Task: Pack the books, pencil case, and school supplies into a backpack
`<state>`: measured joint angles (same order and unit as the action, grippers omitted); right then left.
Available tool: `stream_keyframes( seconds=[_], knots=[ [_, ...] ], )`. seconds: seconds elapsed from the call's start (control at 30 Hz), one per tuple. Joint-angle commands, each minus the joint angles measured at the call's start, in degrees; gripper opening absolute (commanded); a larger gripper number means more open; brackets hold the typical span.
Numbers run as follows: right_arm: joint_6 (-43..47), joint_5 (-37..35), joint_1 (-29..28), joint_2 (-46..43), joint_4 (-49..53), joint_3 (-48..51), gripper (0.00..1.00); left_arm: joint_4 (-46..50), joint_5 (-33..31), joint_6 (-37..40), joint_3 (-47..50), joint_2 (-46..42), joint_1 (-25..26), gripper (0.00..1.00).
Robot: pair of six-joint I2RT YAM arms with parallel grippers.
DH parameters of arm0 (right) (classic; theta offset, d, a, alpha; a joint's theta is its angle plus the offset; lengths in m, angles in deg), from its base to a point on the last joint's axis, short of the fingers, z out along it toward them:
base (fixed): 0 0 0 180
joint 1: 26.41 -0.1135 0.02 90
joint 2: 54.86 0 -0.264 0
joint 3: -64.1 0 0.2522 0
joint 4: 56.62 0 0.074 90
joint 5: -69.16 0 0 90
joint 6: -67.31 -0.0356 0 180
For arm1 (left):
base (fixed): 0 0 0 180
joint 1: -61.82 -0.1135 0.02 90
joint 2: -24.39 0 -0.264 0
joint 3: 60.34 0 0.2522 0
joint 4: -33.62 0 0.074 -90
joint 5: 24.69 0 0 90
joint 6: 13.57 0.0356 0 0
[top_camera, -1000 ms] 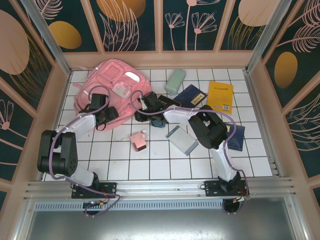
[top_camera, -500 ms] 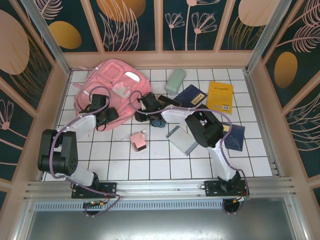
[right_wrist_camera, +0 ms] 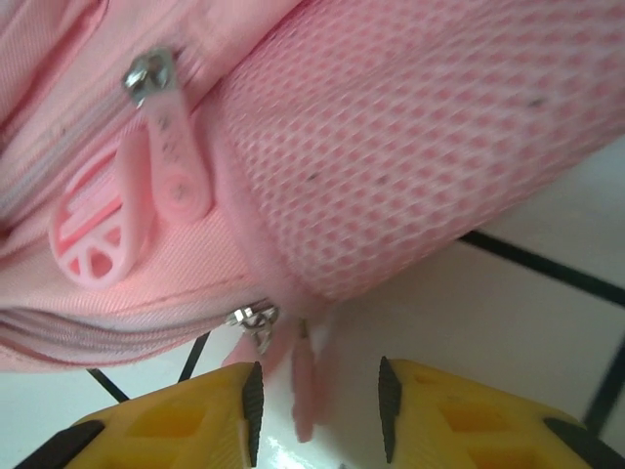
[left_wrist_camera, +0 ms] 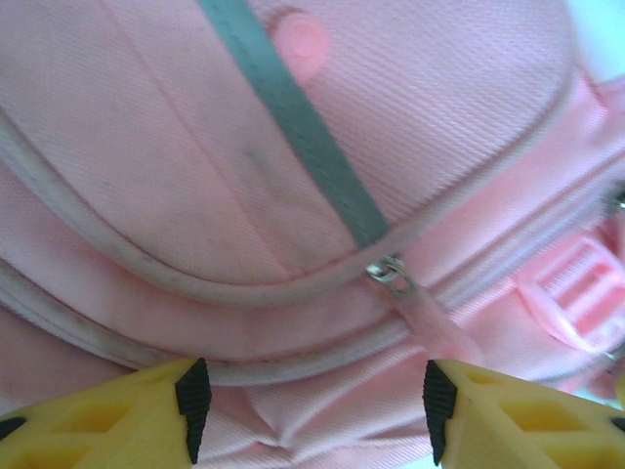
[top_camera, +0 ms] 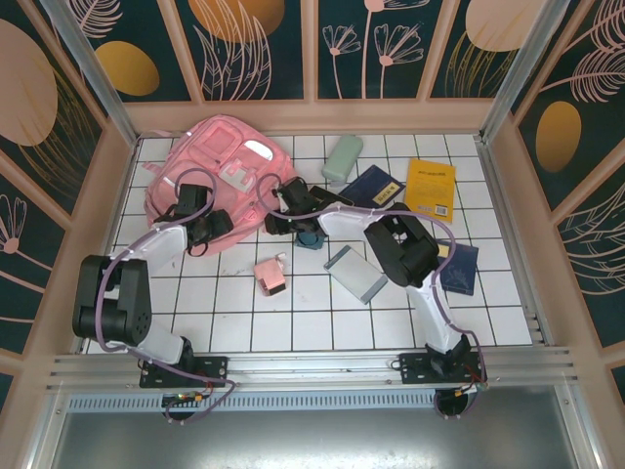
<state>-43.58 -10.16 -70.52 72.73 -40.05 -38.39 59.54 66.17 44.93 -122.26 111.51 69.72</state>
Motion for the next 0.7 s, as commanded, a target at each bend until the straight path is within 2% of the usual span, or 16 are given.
stream_keyframes(
  seconds=[0.0,0.17,0.3,0.37,0.57,0.67],
  knots=[
    [-3.8,4.0,2.6,-3.8,-1.9,0.1,0.42,-1.8,0.7,0.0,1.2,-3.3,3.3,0.61],
    [-11.0,6.8,5.2,-1.2,-3.0,-1.8,0.47,-4.2,-2.2,-0.6,1.8,-2.4,10.7,0.56],
    [-16.3,9.2,7.2,2.0,-4.1,-3.8,0.51,-5.5,-3.6,-0.1,1.2,1.0,14.1,0.49],
    [-19.2,10.9,7.9,3.4,-5.6,-4.6,0.51,-5.7,-5.2,0.8,0.2,2.9,15.9,0.48],
    [-21.5,13.3,8.3,8.7,-2.3,-12.1,0.52,-6.5,-7.0,2.2,-2.1,7.8,17.3,0.45],
    [-21.7,13.3,8.2,10.5,-0.2,-14.8,0.47,-6.1,-7.9,3.1,-4.1,10.0,17.6,0.44]
  ],
)
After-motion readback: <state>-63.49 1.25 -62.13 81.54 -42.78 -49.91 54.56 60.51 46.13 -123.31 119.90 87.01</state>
